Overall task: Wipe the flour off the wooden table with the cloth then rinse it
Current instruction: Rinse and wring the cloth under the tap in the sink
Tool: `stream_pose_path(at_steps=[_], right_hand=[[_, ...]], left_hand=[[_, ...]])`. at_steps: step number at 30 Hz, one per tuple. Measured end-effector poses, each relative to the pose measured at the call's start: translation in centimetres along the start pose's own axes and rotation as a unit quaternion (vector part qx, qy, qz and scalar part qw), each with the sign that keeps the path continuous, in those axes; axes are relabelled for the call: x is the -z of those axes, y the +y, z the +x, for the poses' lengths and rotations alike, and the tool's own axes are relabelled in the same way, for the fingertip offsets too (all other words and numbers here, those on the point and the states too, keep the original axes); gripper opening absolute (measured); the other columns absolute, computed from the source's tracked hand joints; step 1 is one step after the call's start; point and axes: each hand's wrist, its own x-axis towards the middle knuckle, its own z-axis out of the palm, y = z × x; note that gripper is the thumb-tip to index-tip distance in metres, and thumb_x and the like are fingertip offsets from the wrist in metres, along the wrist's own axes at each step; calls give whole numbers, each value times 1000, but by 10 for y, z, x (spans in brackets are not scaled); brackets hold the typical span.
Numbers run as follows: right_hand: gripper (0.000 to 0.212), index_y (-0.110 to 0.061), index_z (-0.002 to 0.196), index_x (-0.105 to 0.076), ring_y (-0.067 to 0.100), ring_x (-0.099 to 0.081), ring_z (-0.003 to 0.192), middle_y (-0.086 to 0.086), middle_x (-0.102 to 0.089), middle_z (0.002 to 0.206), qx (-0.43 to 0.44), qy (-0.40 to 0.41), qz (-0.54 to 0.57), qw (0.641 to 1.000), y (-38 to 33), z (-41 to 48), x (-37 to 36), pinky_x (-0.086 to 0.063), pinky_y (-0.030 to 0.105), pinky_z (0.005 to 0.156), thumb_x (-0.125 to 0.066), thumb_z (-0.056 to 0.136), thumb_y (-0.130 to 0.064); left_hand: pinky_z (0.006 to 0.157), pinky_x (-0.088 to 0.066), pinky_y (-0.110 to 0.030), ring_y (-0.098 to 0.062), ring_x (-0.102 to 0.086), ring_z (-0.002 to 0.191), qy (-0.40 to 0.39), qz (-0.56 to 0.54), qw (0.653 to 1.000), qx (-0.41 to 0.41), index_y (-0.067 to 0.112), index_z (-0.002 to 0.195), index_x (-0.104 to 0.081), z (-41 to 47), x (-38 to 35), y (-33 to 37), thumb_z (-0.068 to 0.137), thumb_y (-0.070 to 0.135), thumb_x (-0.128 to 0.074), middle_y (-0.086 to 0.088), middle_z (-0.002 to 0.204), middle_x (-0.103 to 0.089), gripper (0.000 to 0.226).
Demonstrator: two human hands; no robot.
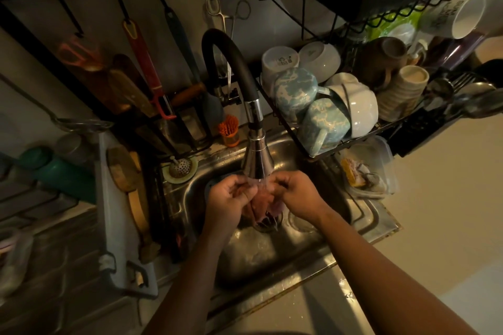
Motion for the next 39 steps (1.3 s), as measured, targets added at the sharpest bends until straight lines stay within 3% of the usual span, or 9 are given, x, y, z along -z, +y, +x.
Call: stream_pose_path(at_steps=[5,9,12,17,21,25,29,33,39], right_hand=[[26,-20,95,-69,8,-68,86,-5,-72,88,10,-54,114,992,0,-9,-7,-54,21,77,-69,88,5],[18,-26,96,-72,5,-68,83,-5,-74,89,4,-11,86,996,9,-7,-19,-53,21,77,-79,86,-13],[22,-35,83,-74,13,-68,80,-5,-74,82,-11,22,136,990,11,-3,-20,-56,39,80,-82,82,-15],[40,-42,75,-70,4,-66,72,-10,-69,73,-9,-7,153,988,3,-1,-12,-52,24,70,-67,94,-6],[34,-36,77,-68,7,-66,68,-8,-68,70,-5,-4,139,990,0,0,-14,-54,23,64,-68,93,-6],[29,-21,86,-57,0,-61,59,-11,-65,61,-20,33,164,986,2,0,-15,-52,19,60,-72,87,4],[13,-19,102,-67,11,-68,83,-4,-71,87,-19,57,183,981,12,-8,-23,-55,31,76,-72,92,-14],[47,-11,129,-54,22,-70,100,9,-70,111,-10,44,210,977,17,-22,-41,-59,34,85,-76,89,-20],[28,-6,123,-58,11,-72,85,-3,-72,95,-14,30,131,991,16,-17,-30,-57,25,72,-65,95,-5]], left_hand=[[63,-61,-37,-28,-74,80,28,-45,998,22,10,103,-71,-4,0,-2,91,3,-65,-9,90,-77,15],[75,-61,-52,-38,-73,82,5,-51,998,26,9,107,-71,-4,1,-2,89,3,-68,-13,92,-76,20],[74,-60,-28,-23,-74,89,19,-62,998,0,14,103,-71,0,9,3,79,-11,-71,-7,92,-77,35],[74,-56,-19,-6,-72,93,-21,47,997,-51,31,119,-58,4,20,-1,79,3,-80,13,97,-73,54],[77,-58,-20,-2,-71,92,-67,104,991,-46,34,111,-60,5,16,-6,84,18,-78,12,98,-71,36],[75,-56,-23,-6,-71,86,2,95,994,-58,19,108,-68,9,7,-9,88,13,-72,1,94,-74,21],[76,-59,-28,-11,-73,89,58,43,995,-74,18,111,-68,5,-2,-10,93,13,-68,1,94,-76,19],[73,-59,-26,-16,-74,88,68,-13,994,-83,12,116,-68,-5,-11,-8,92,12,-69,-3,93,-77,24],[76,-57,-21,-12,-73,94,-4,-11,998,-54,23,108,-70,-11,5,-3,87,4,-72,3,95,-77,28]])
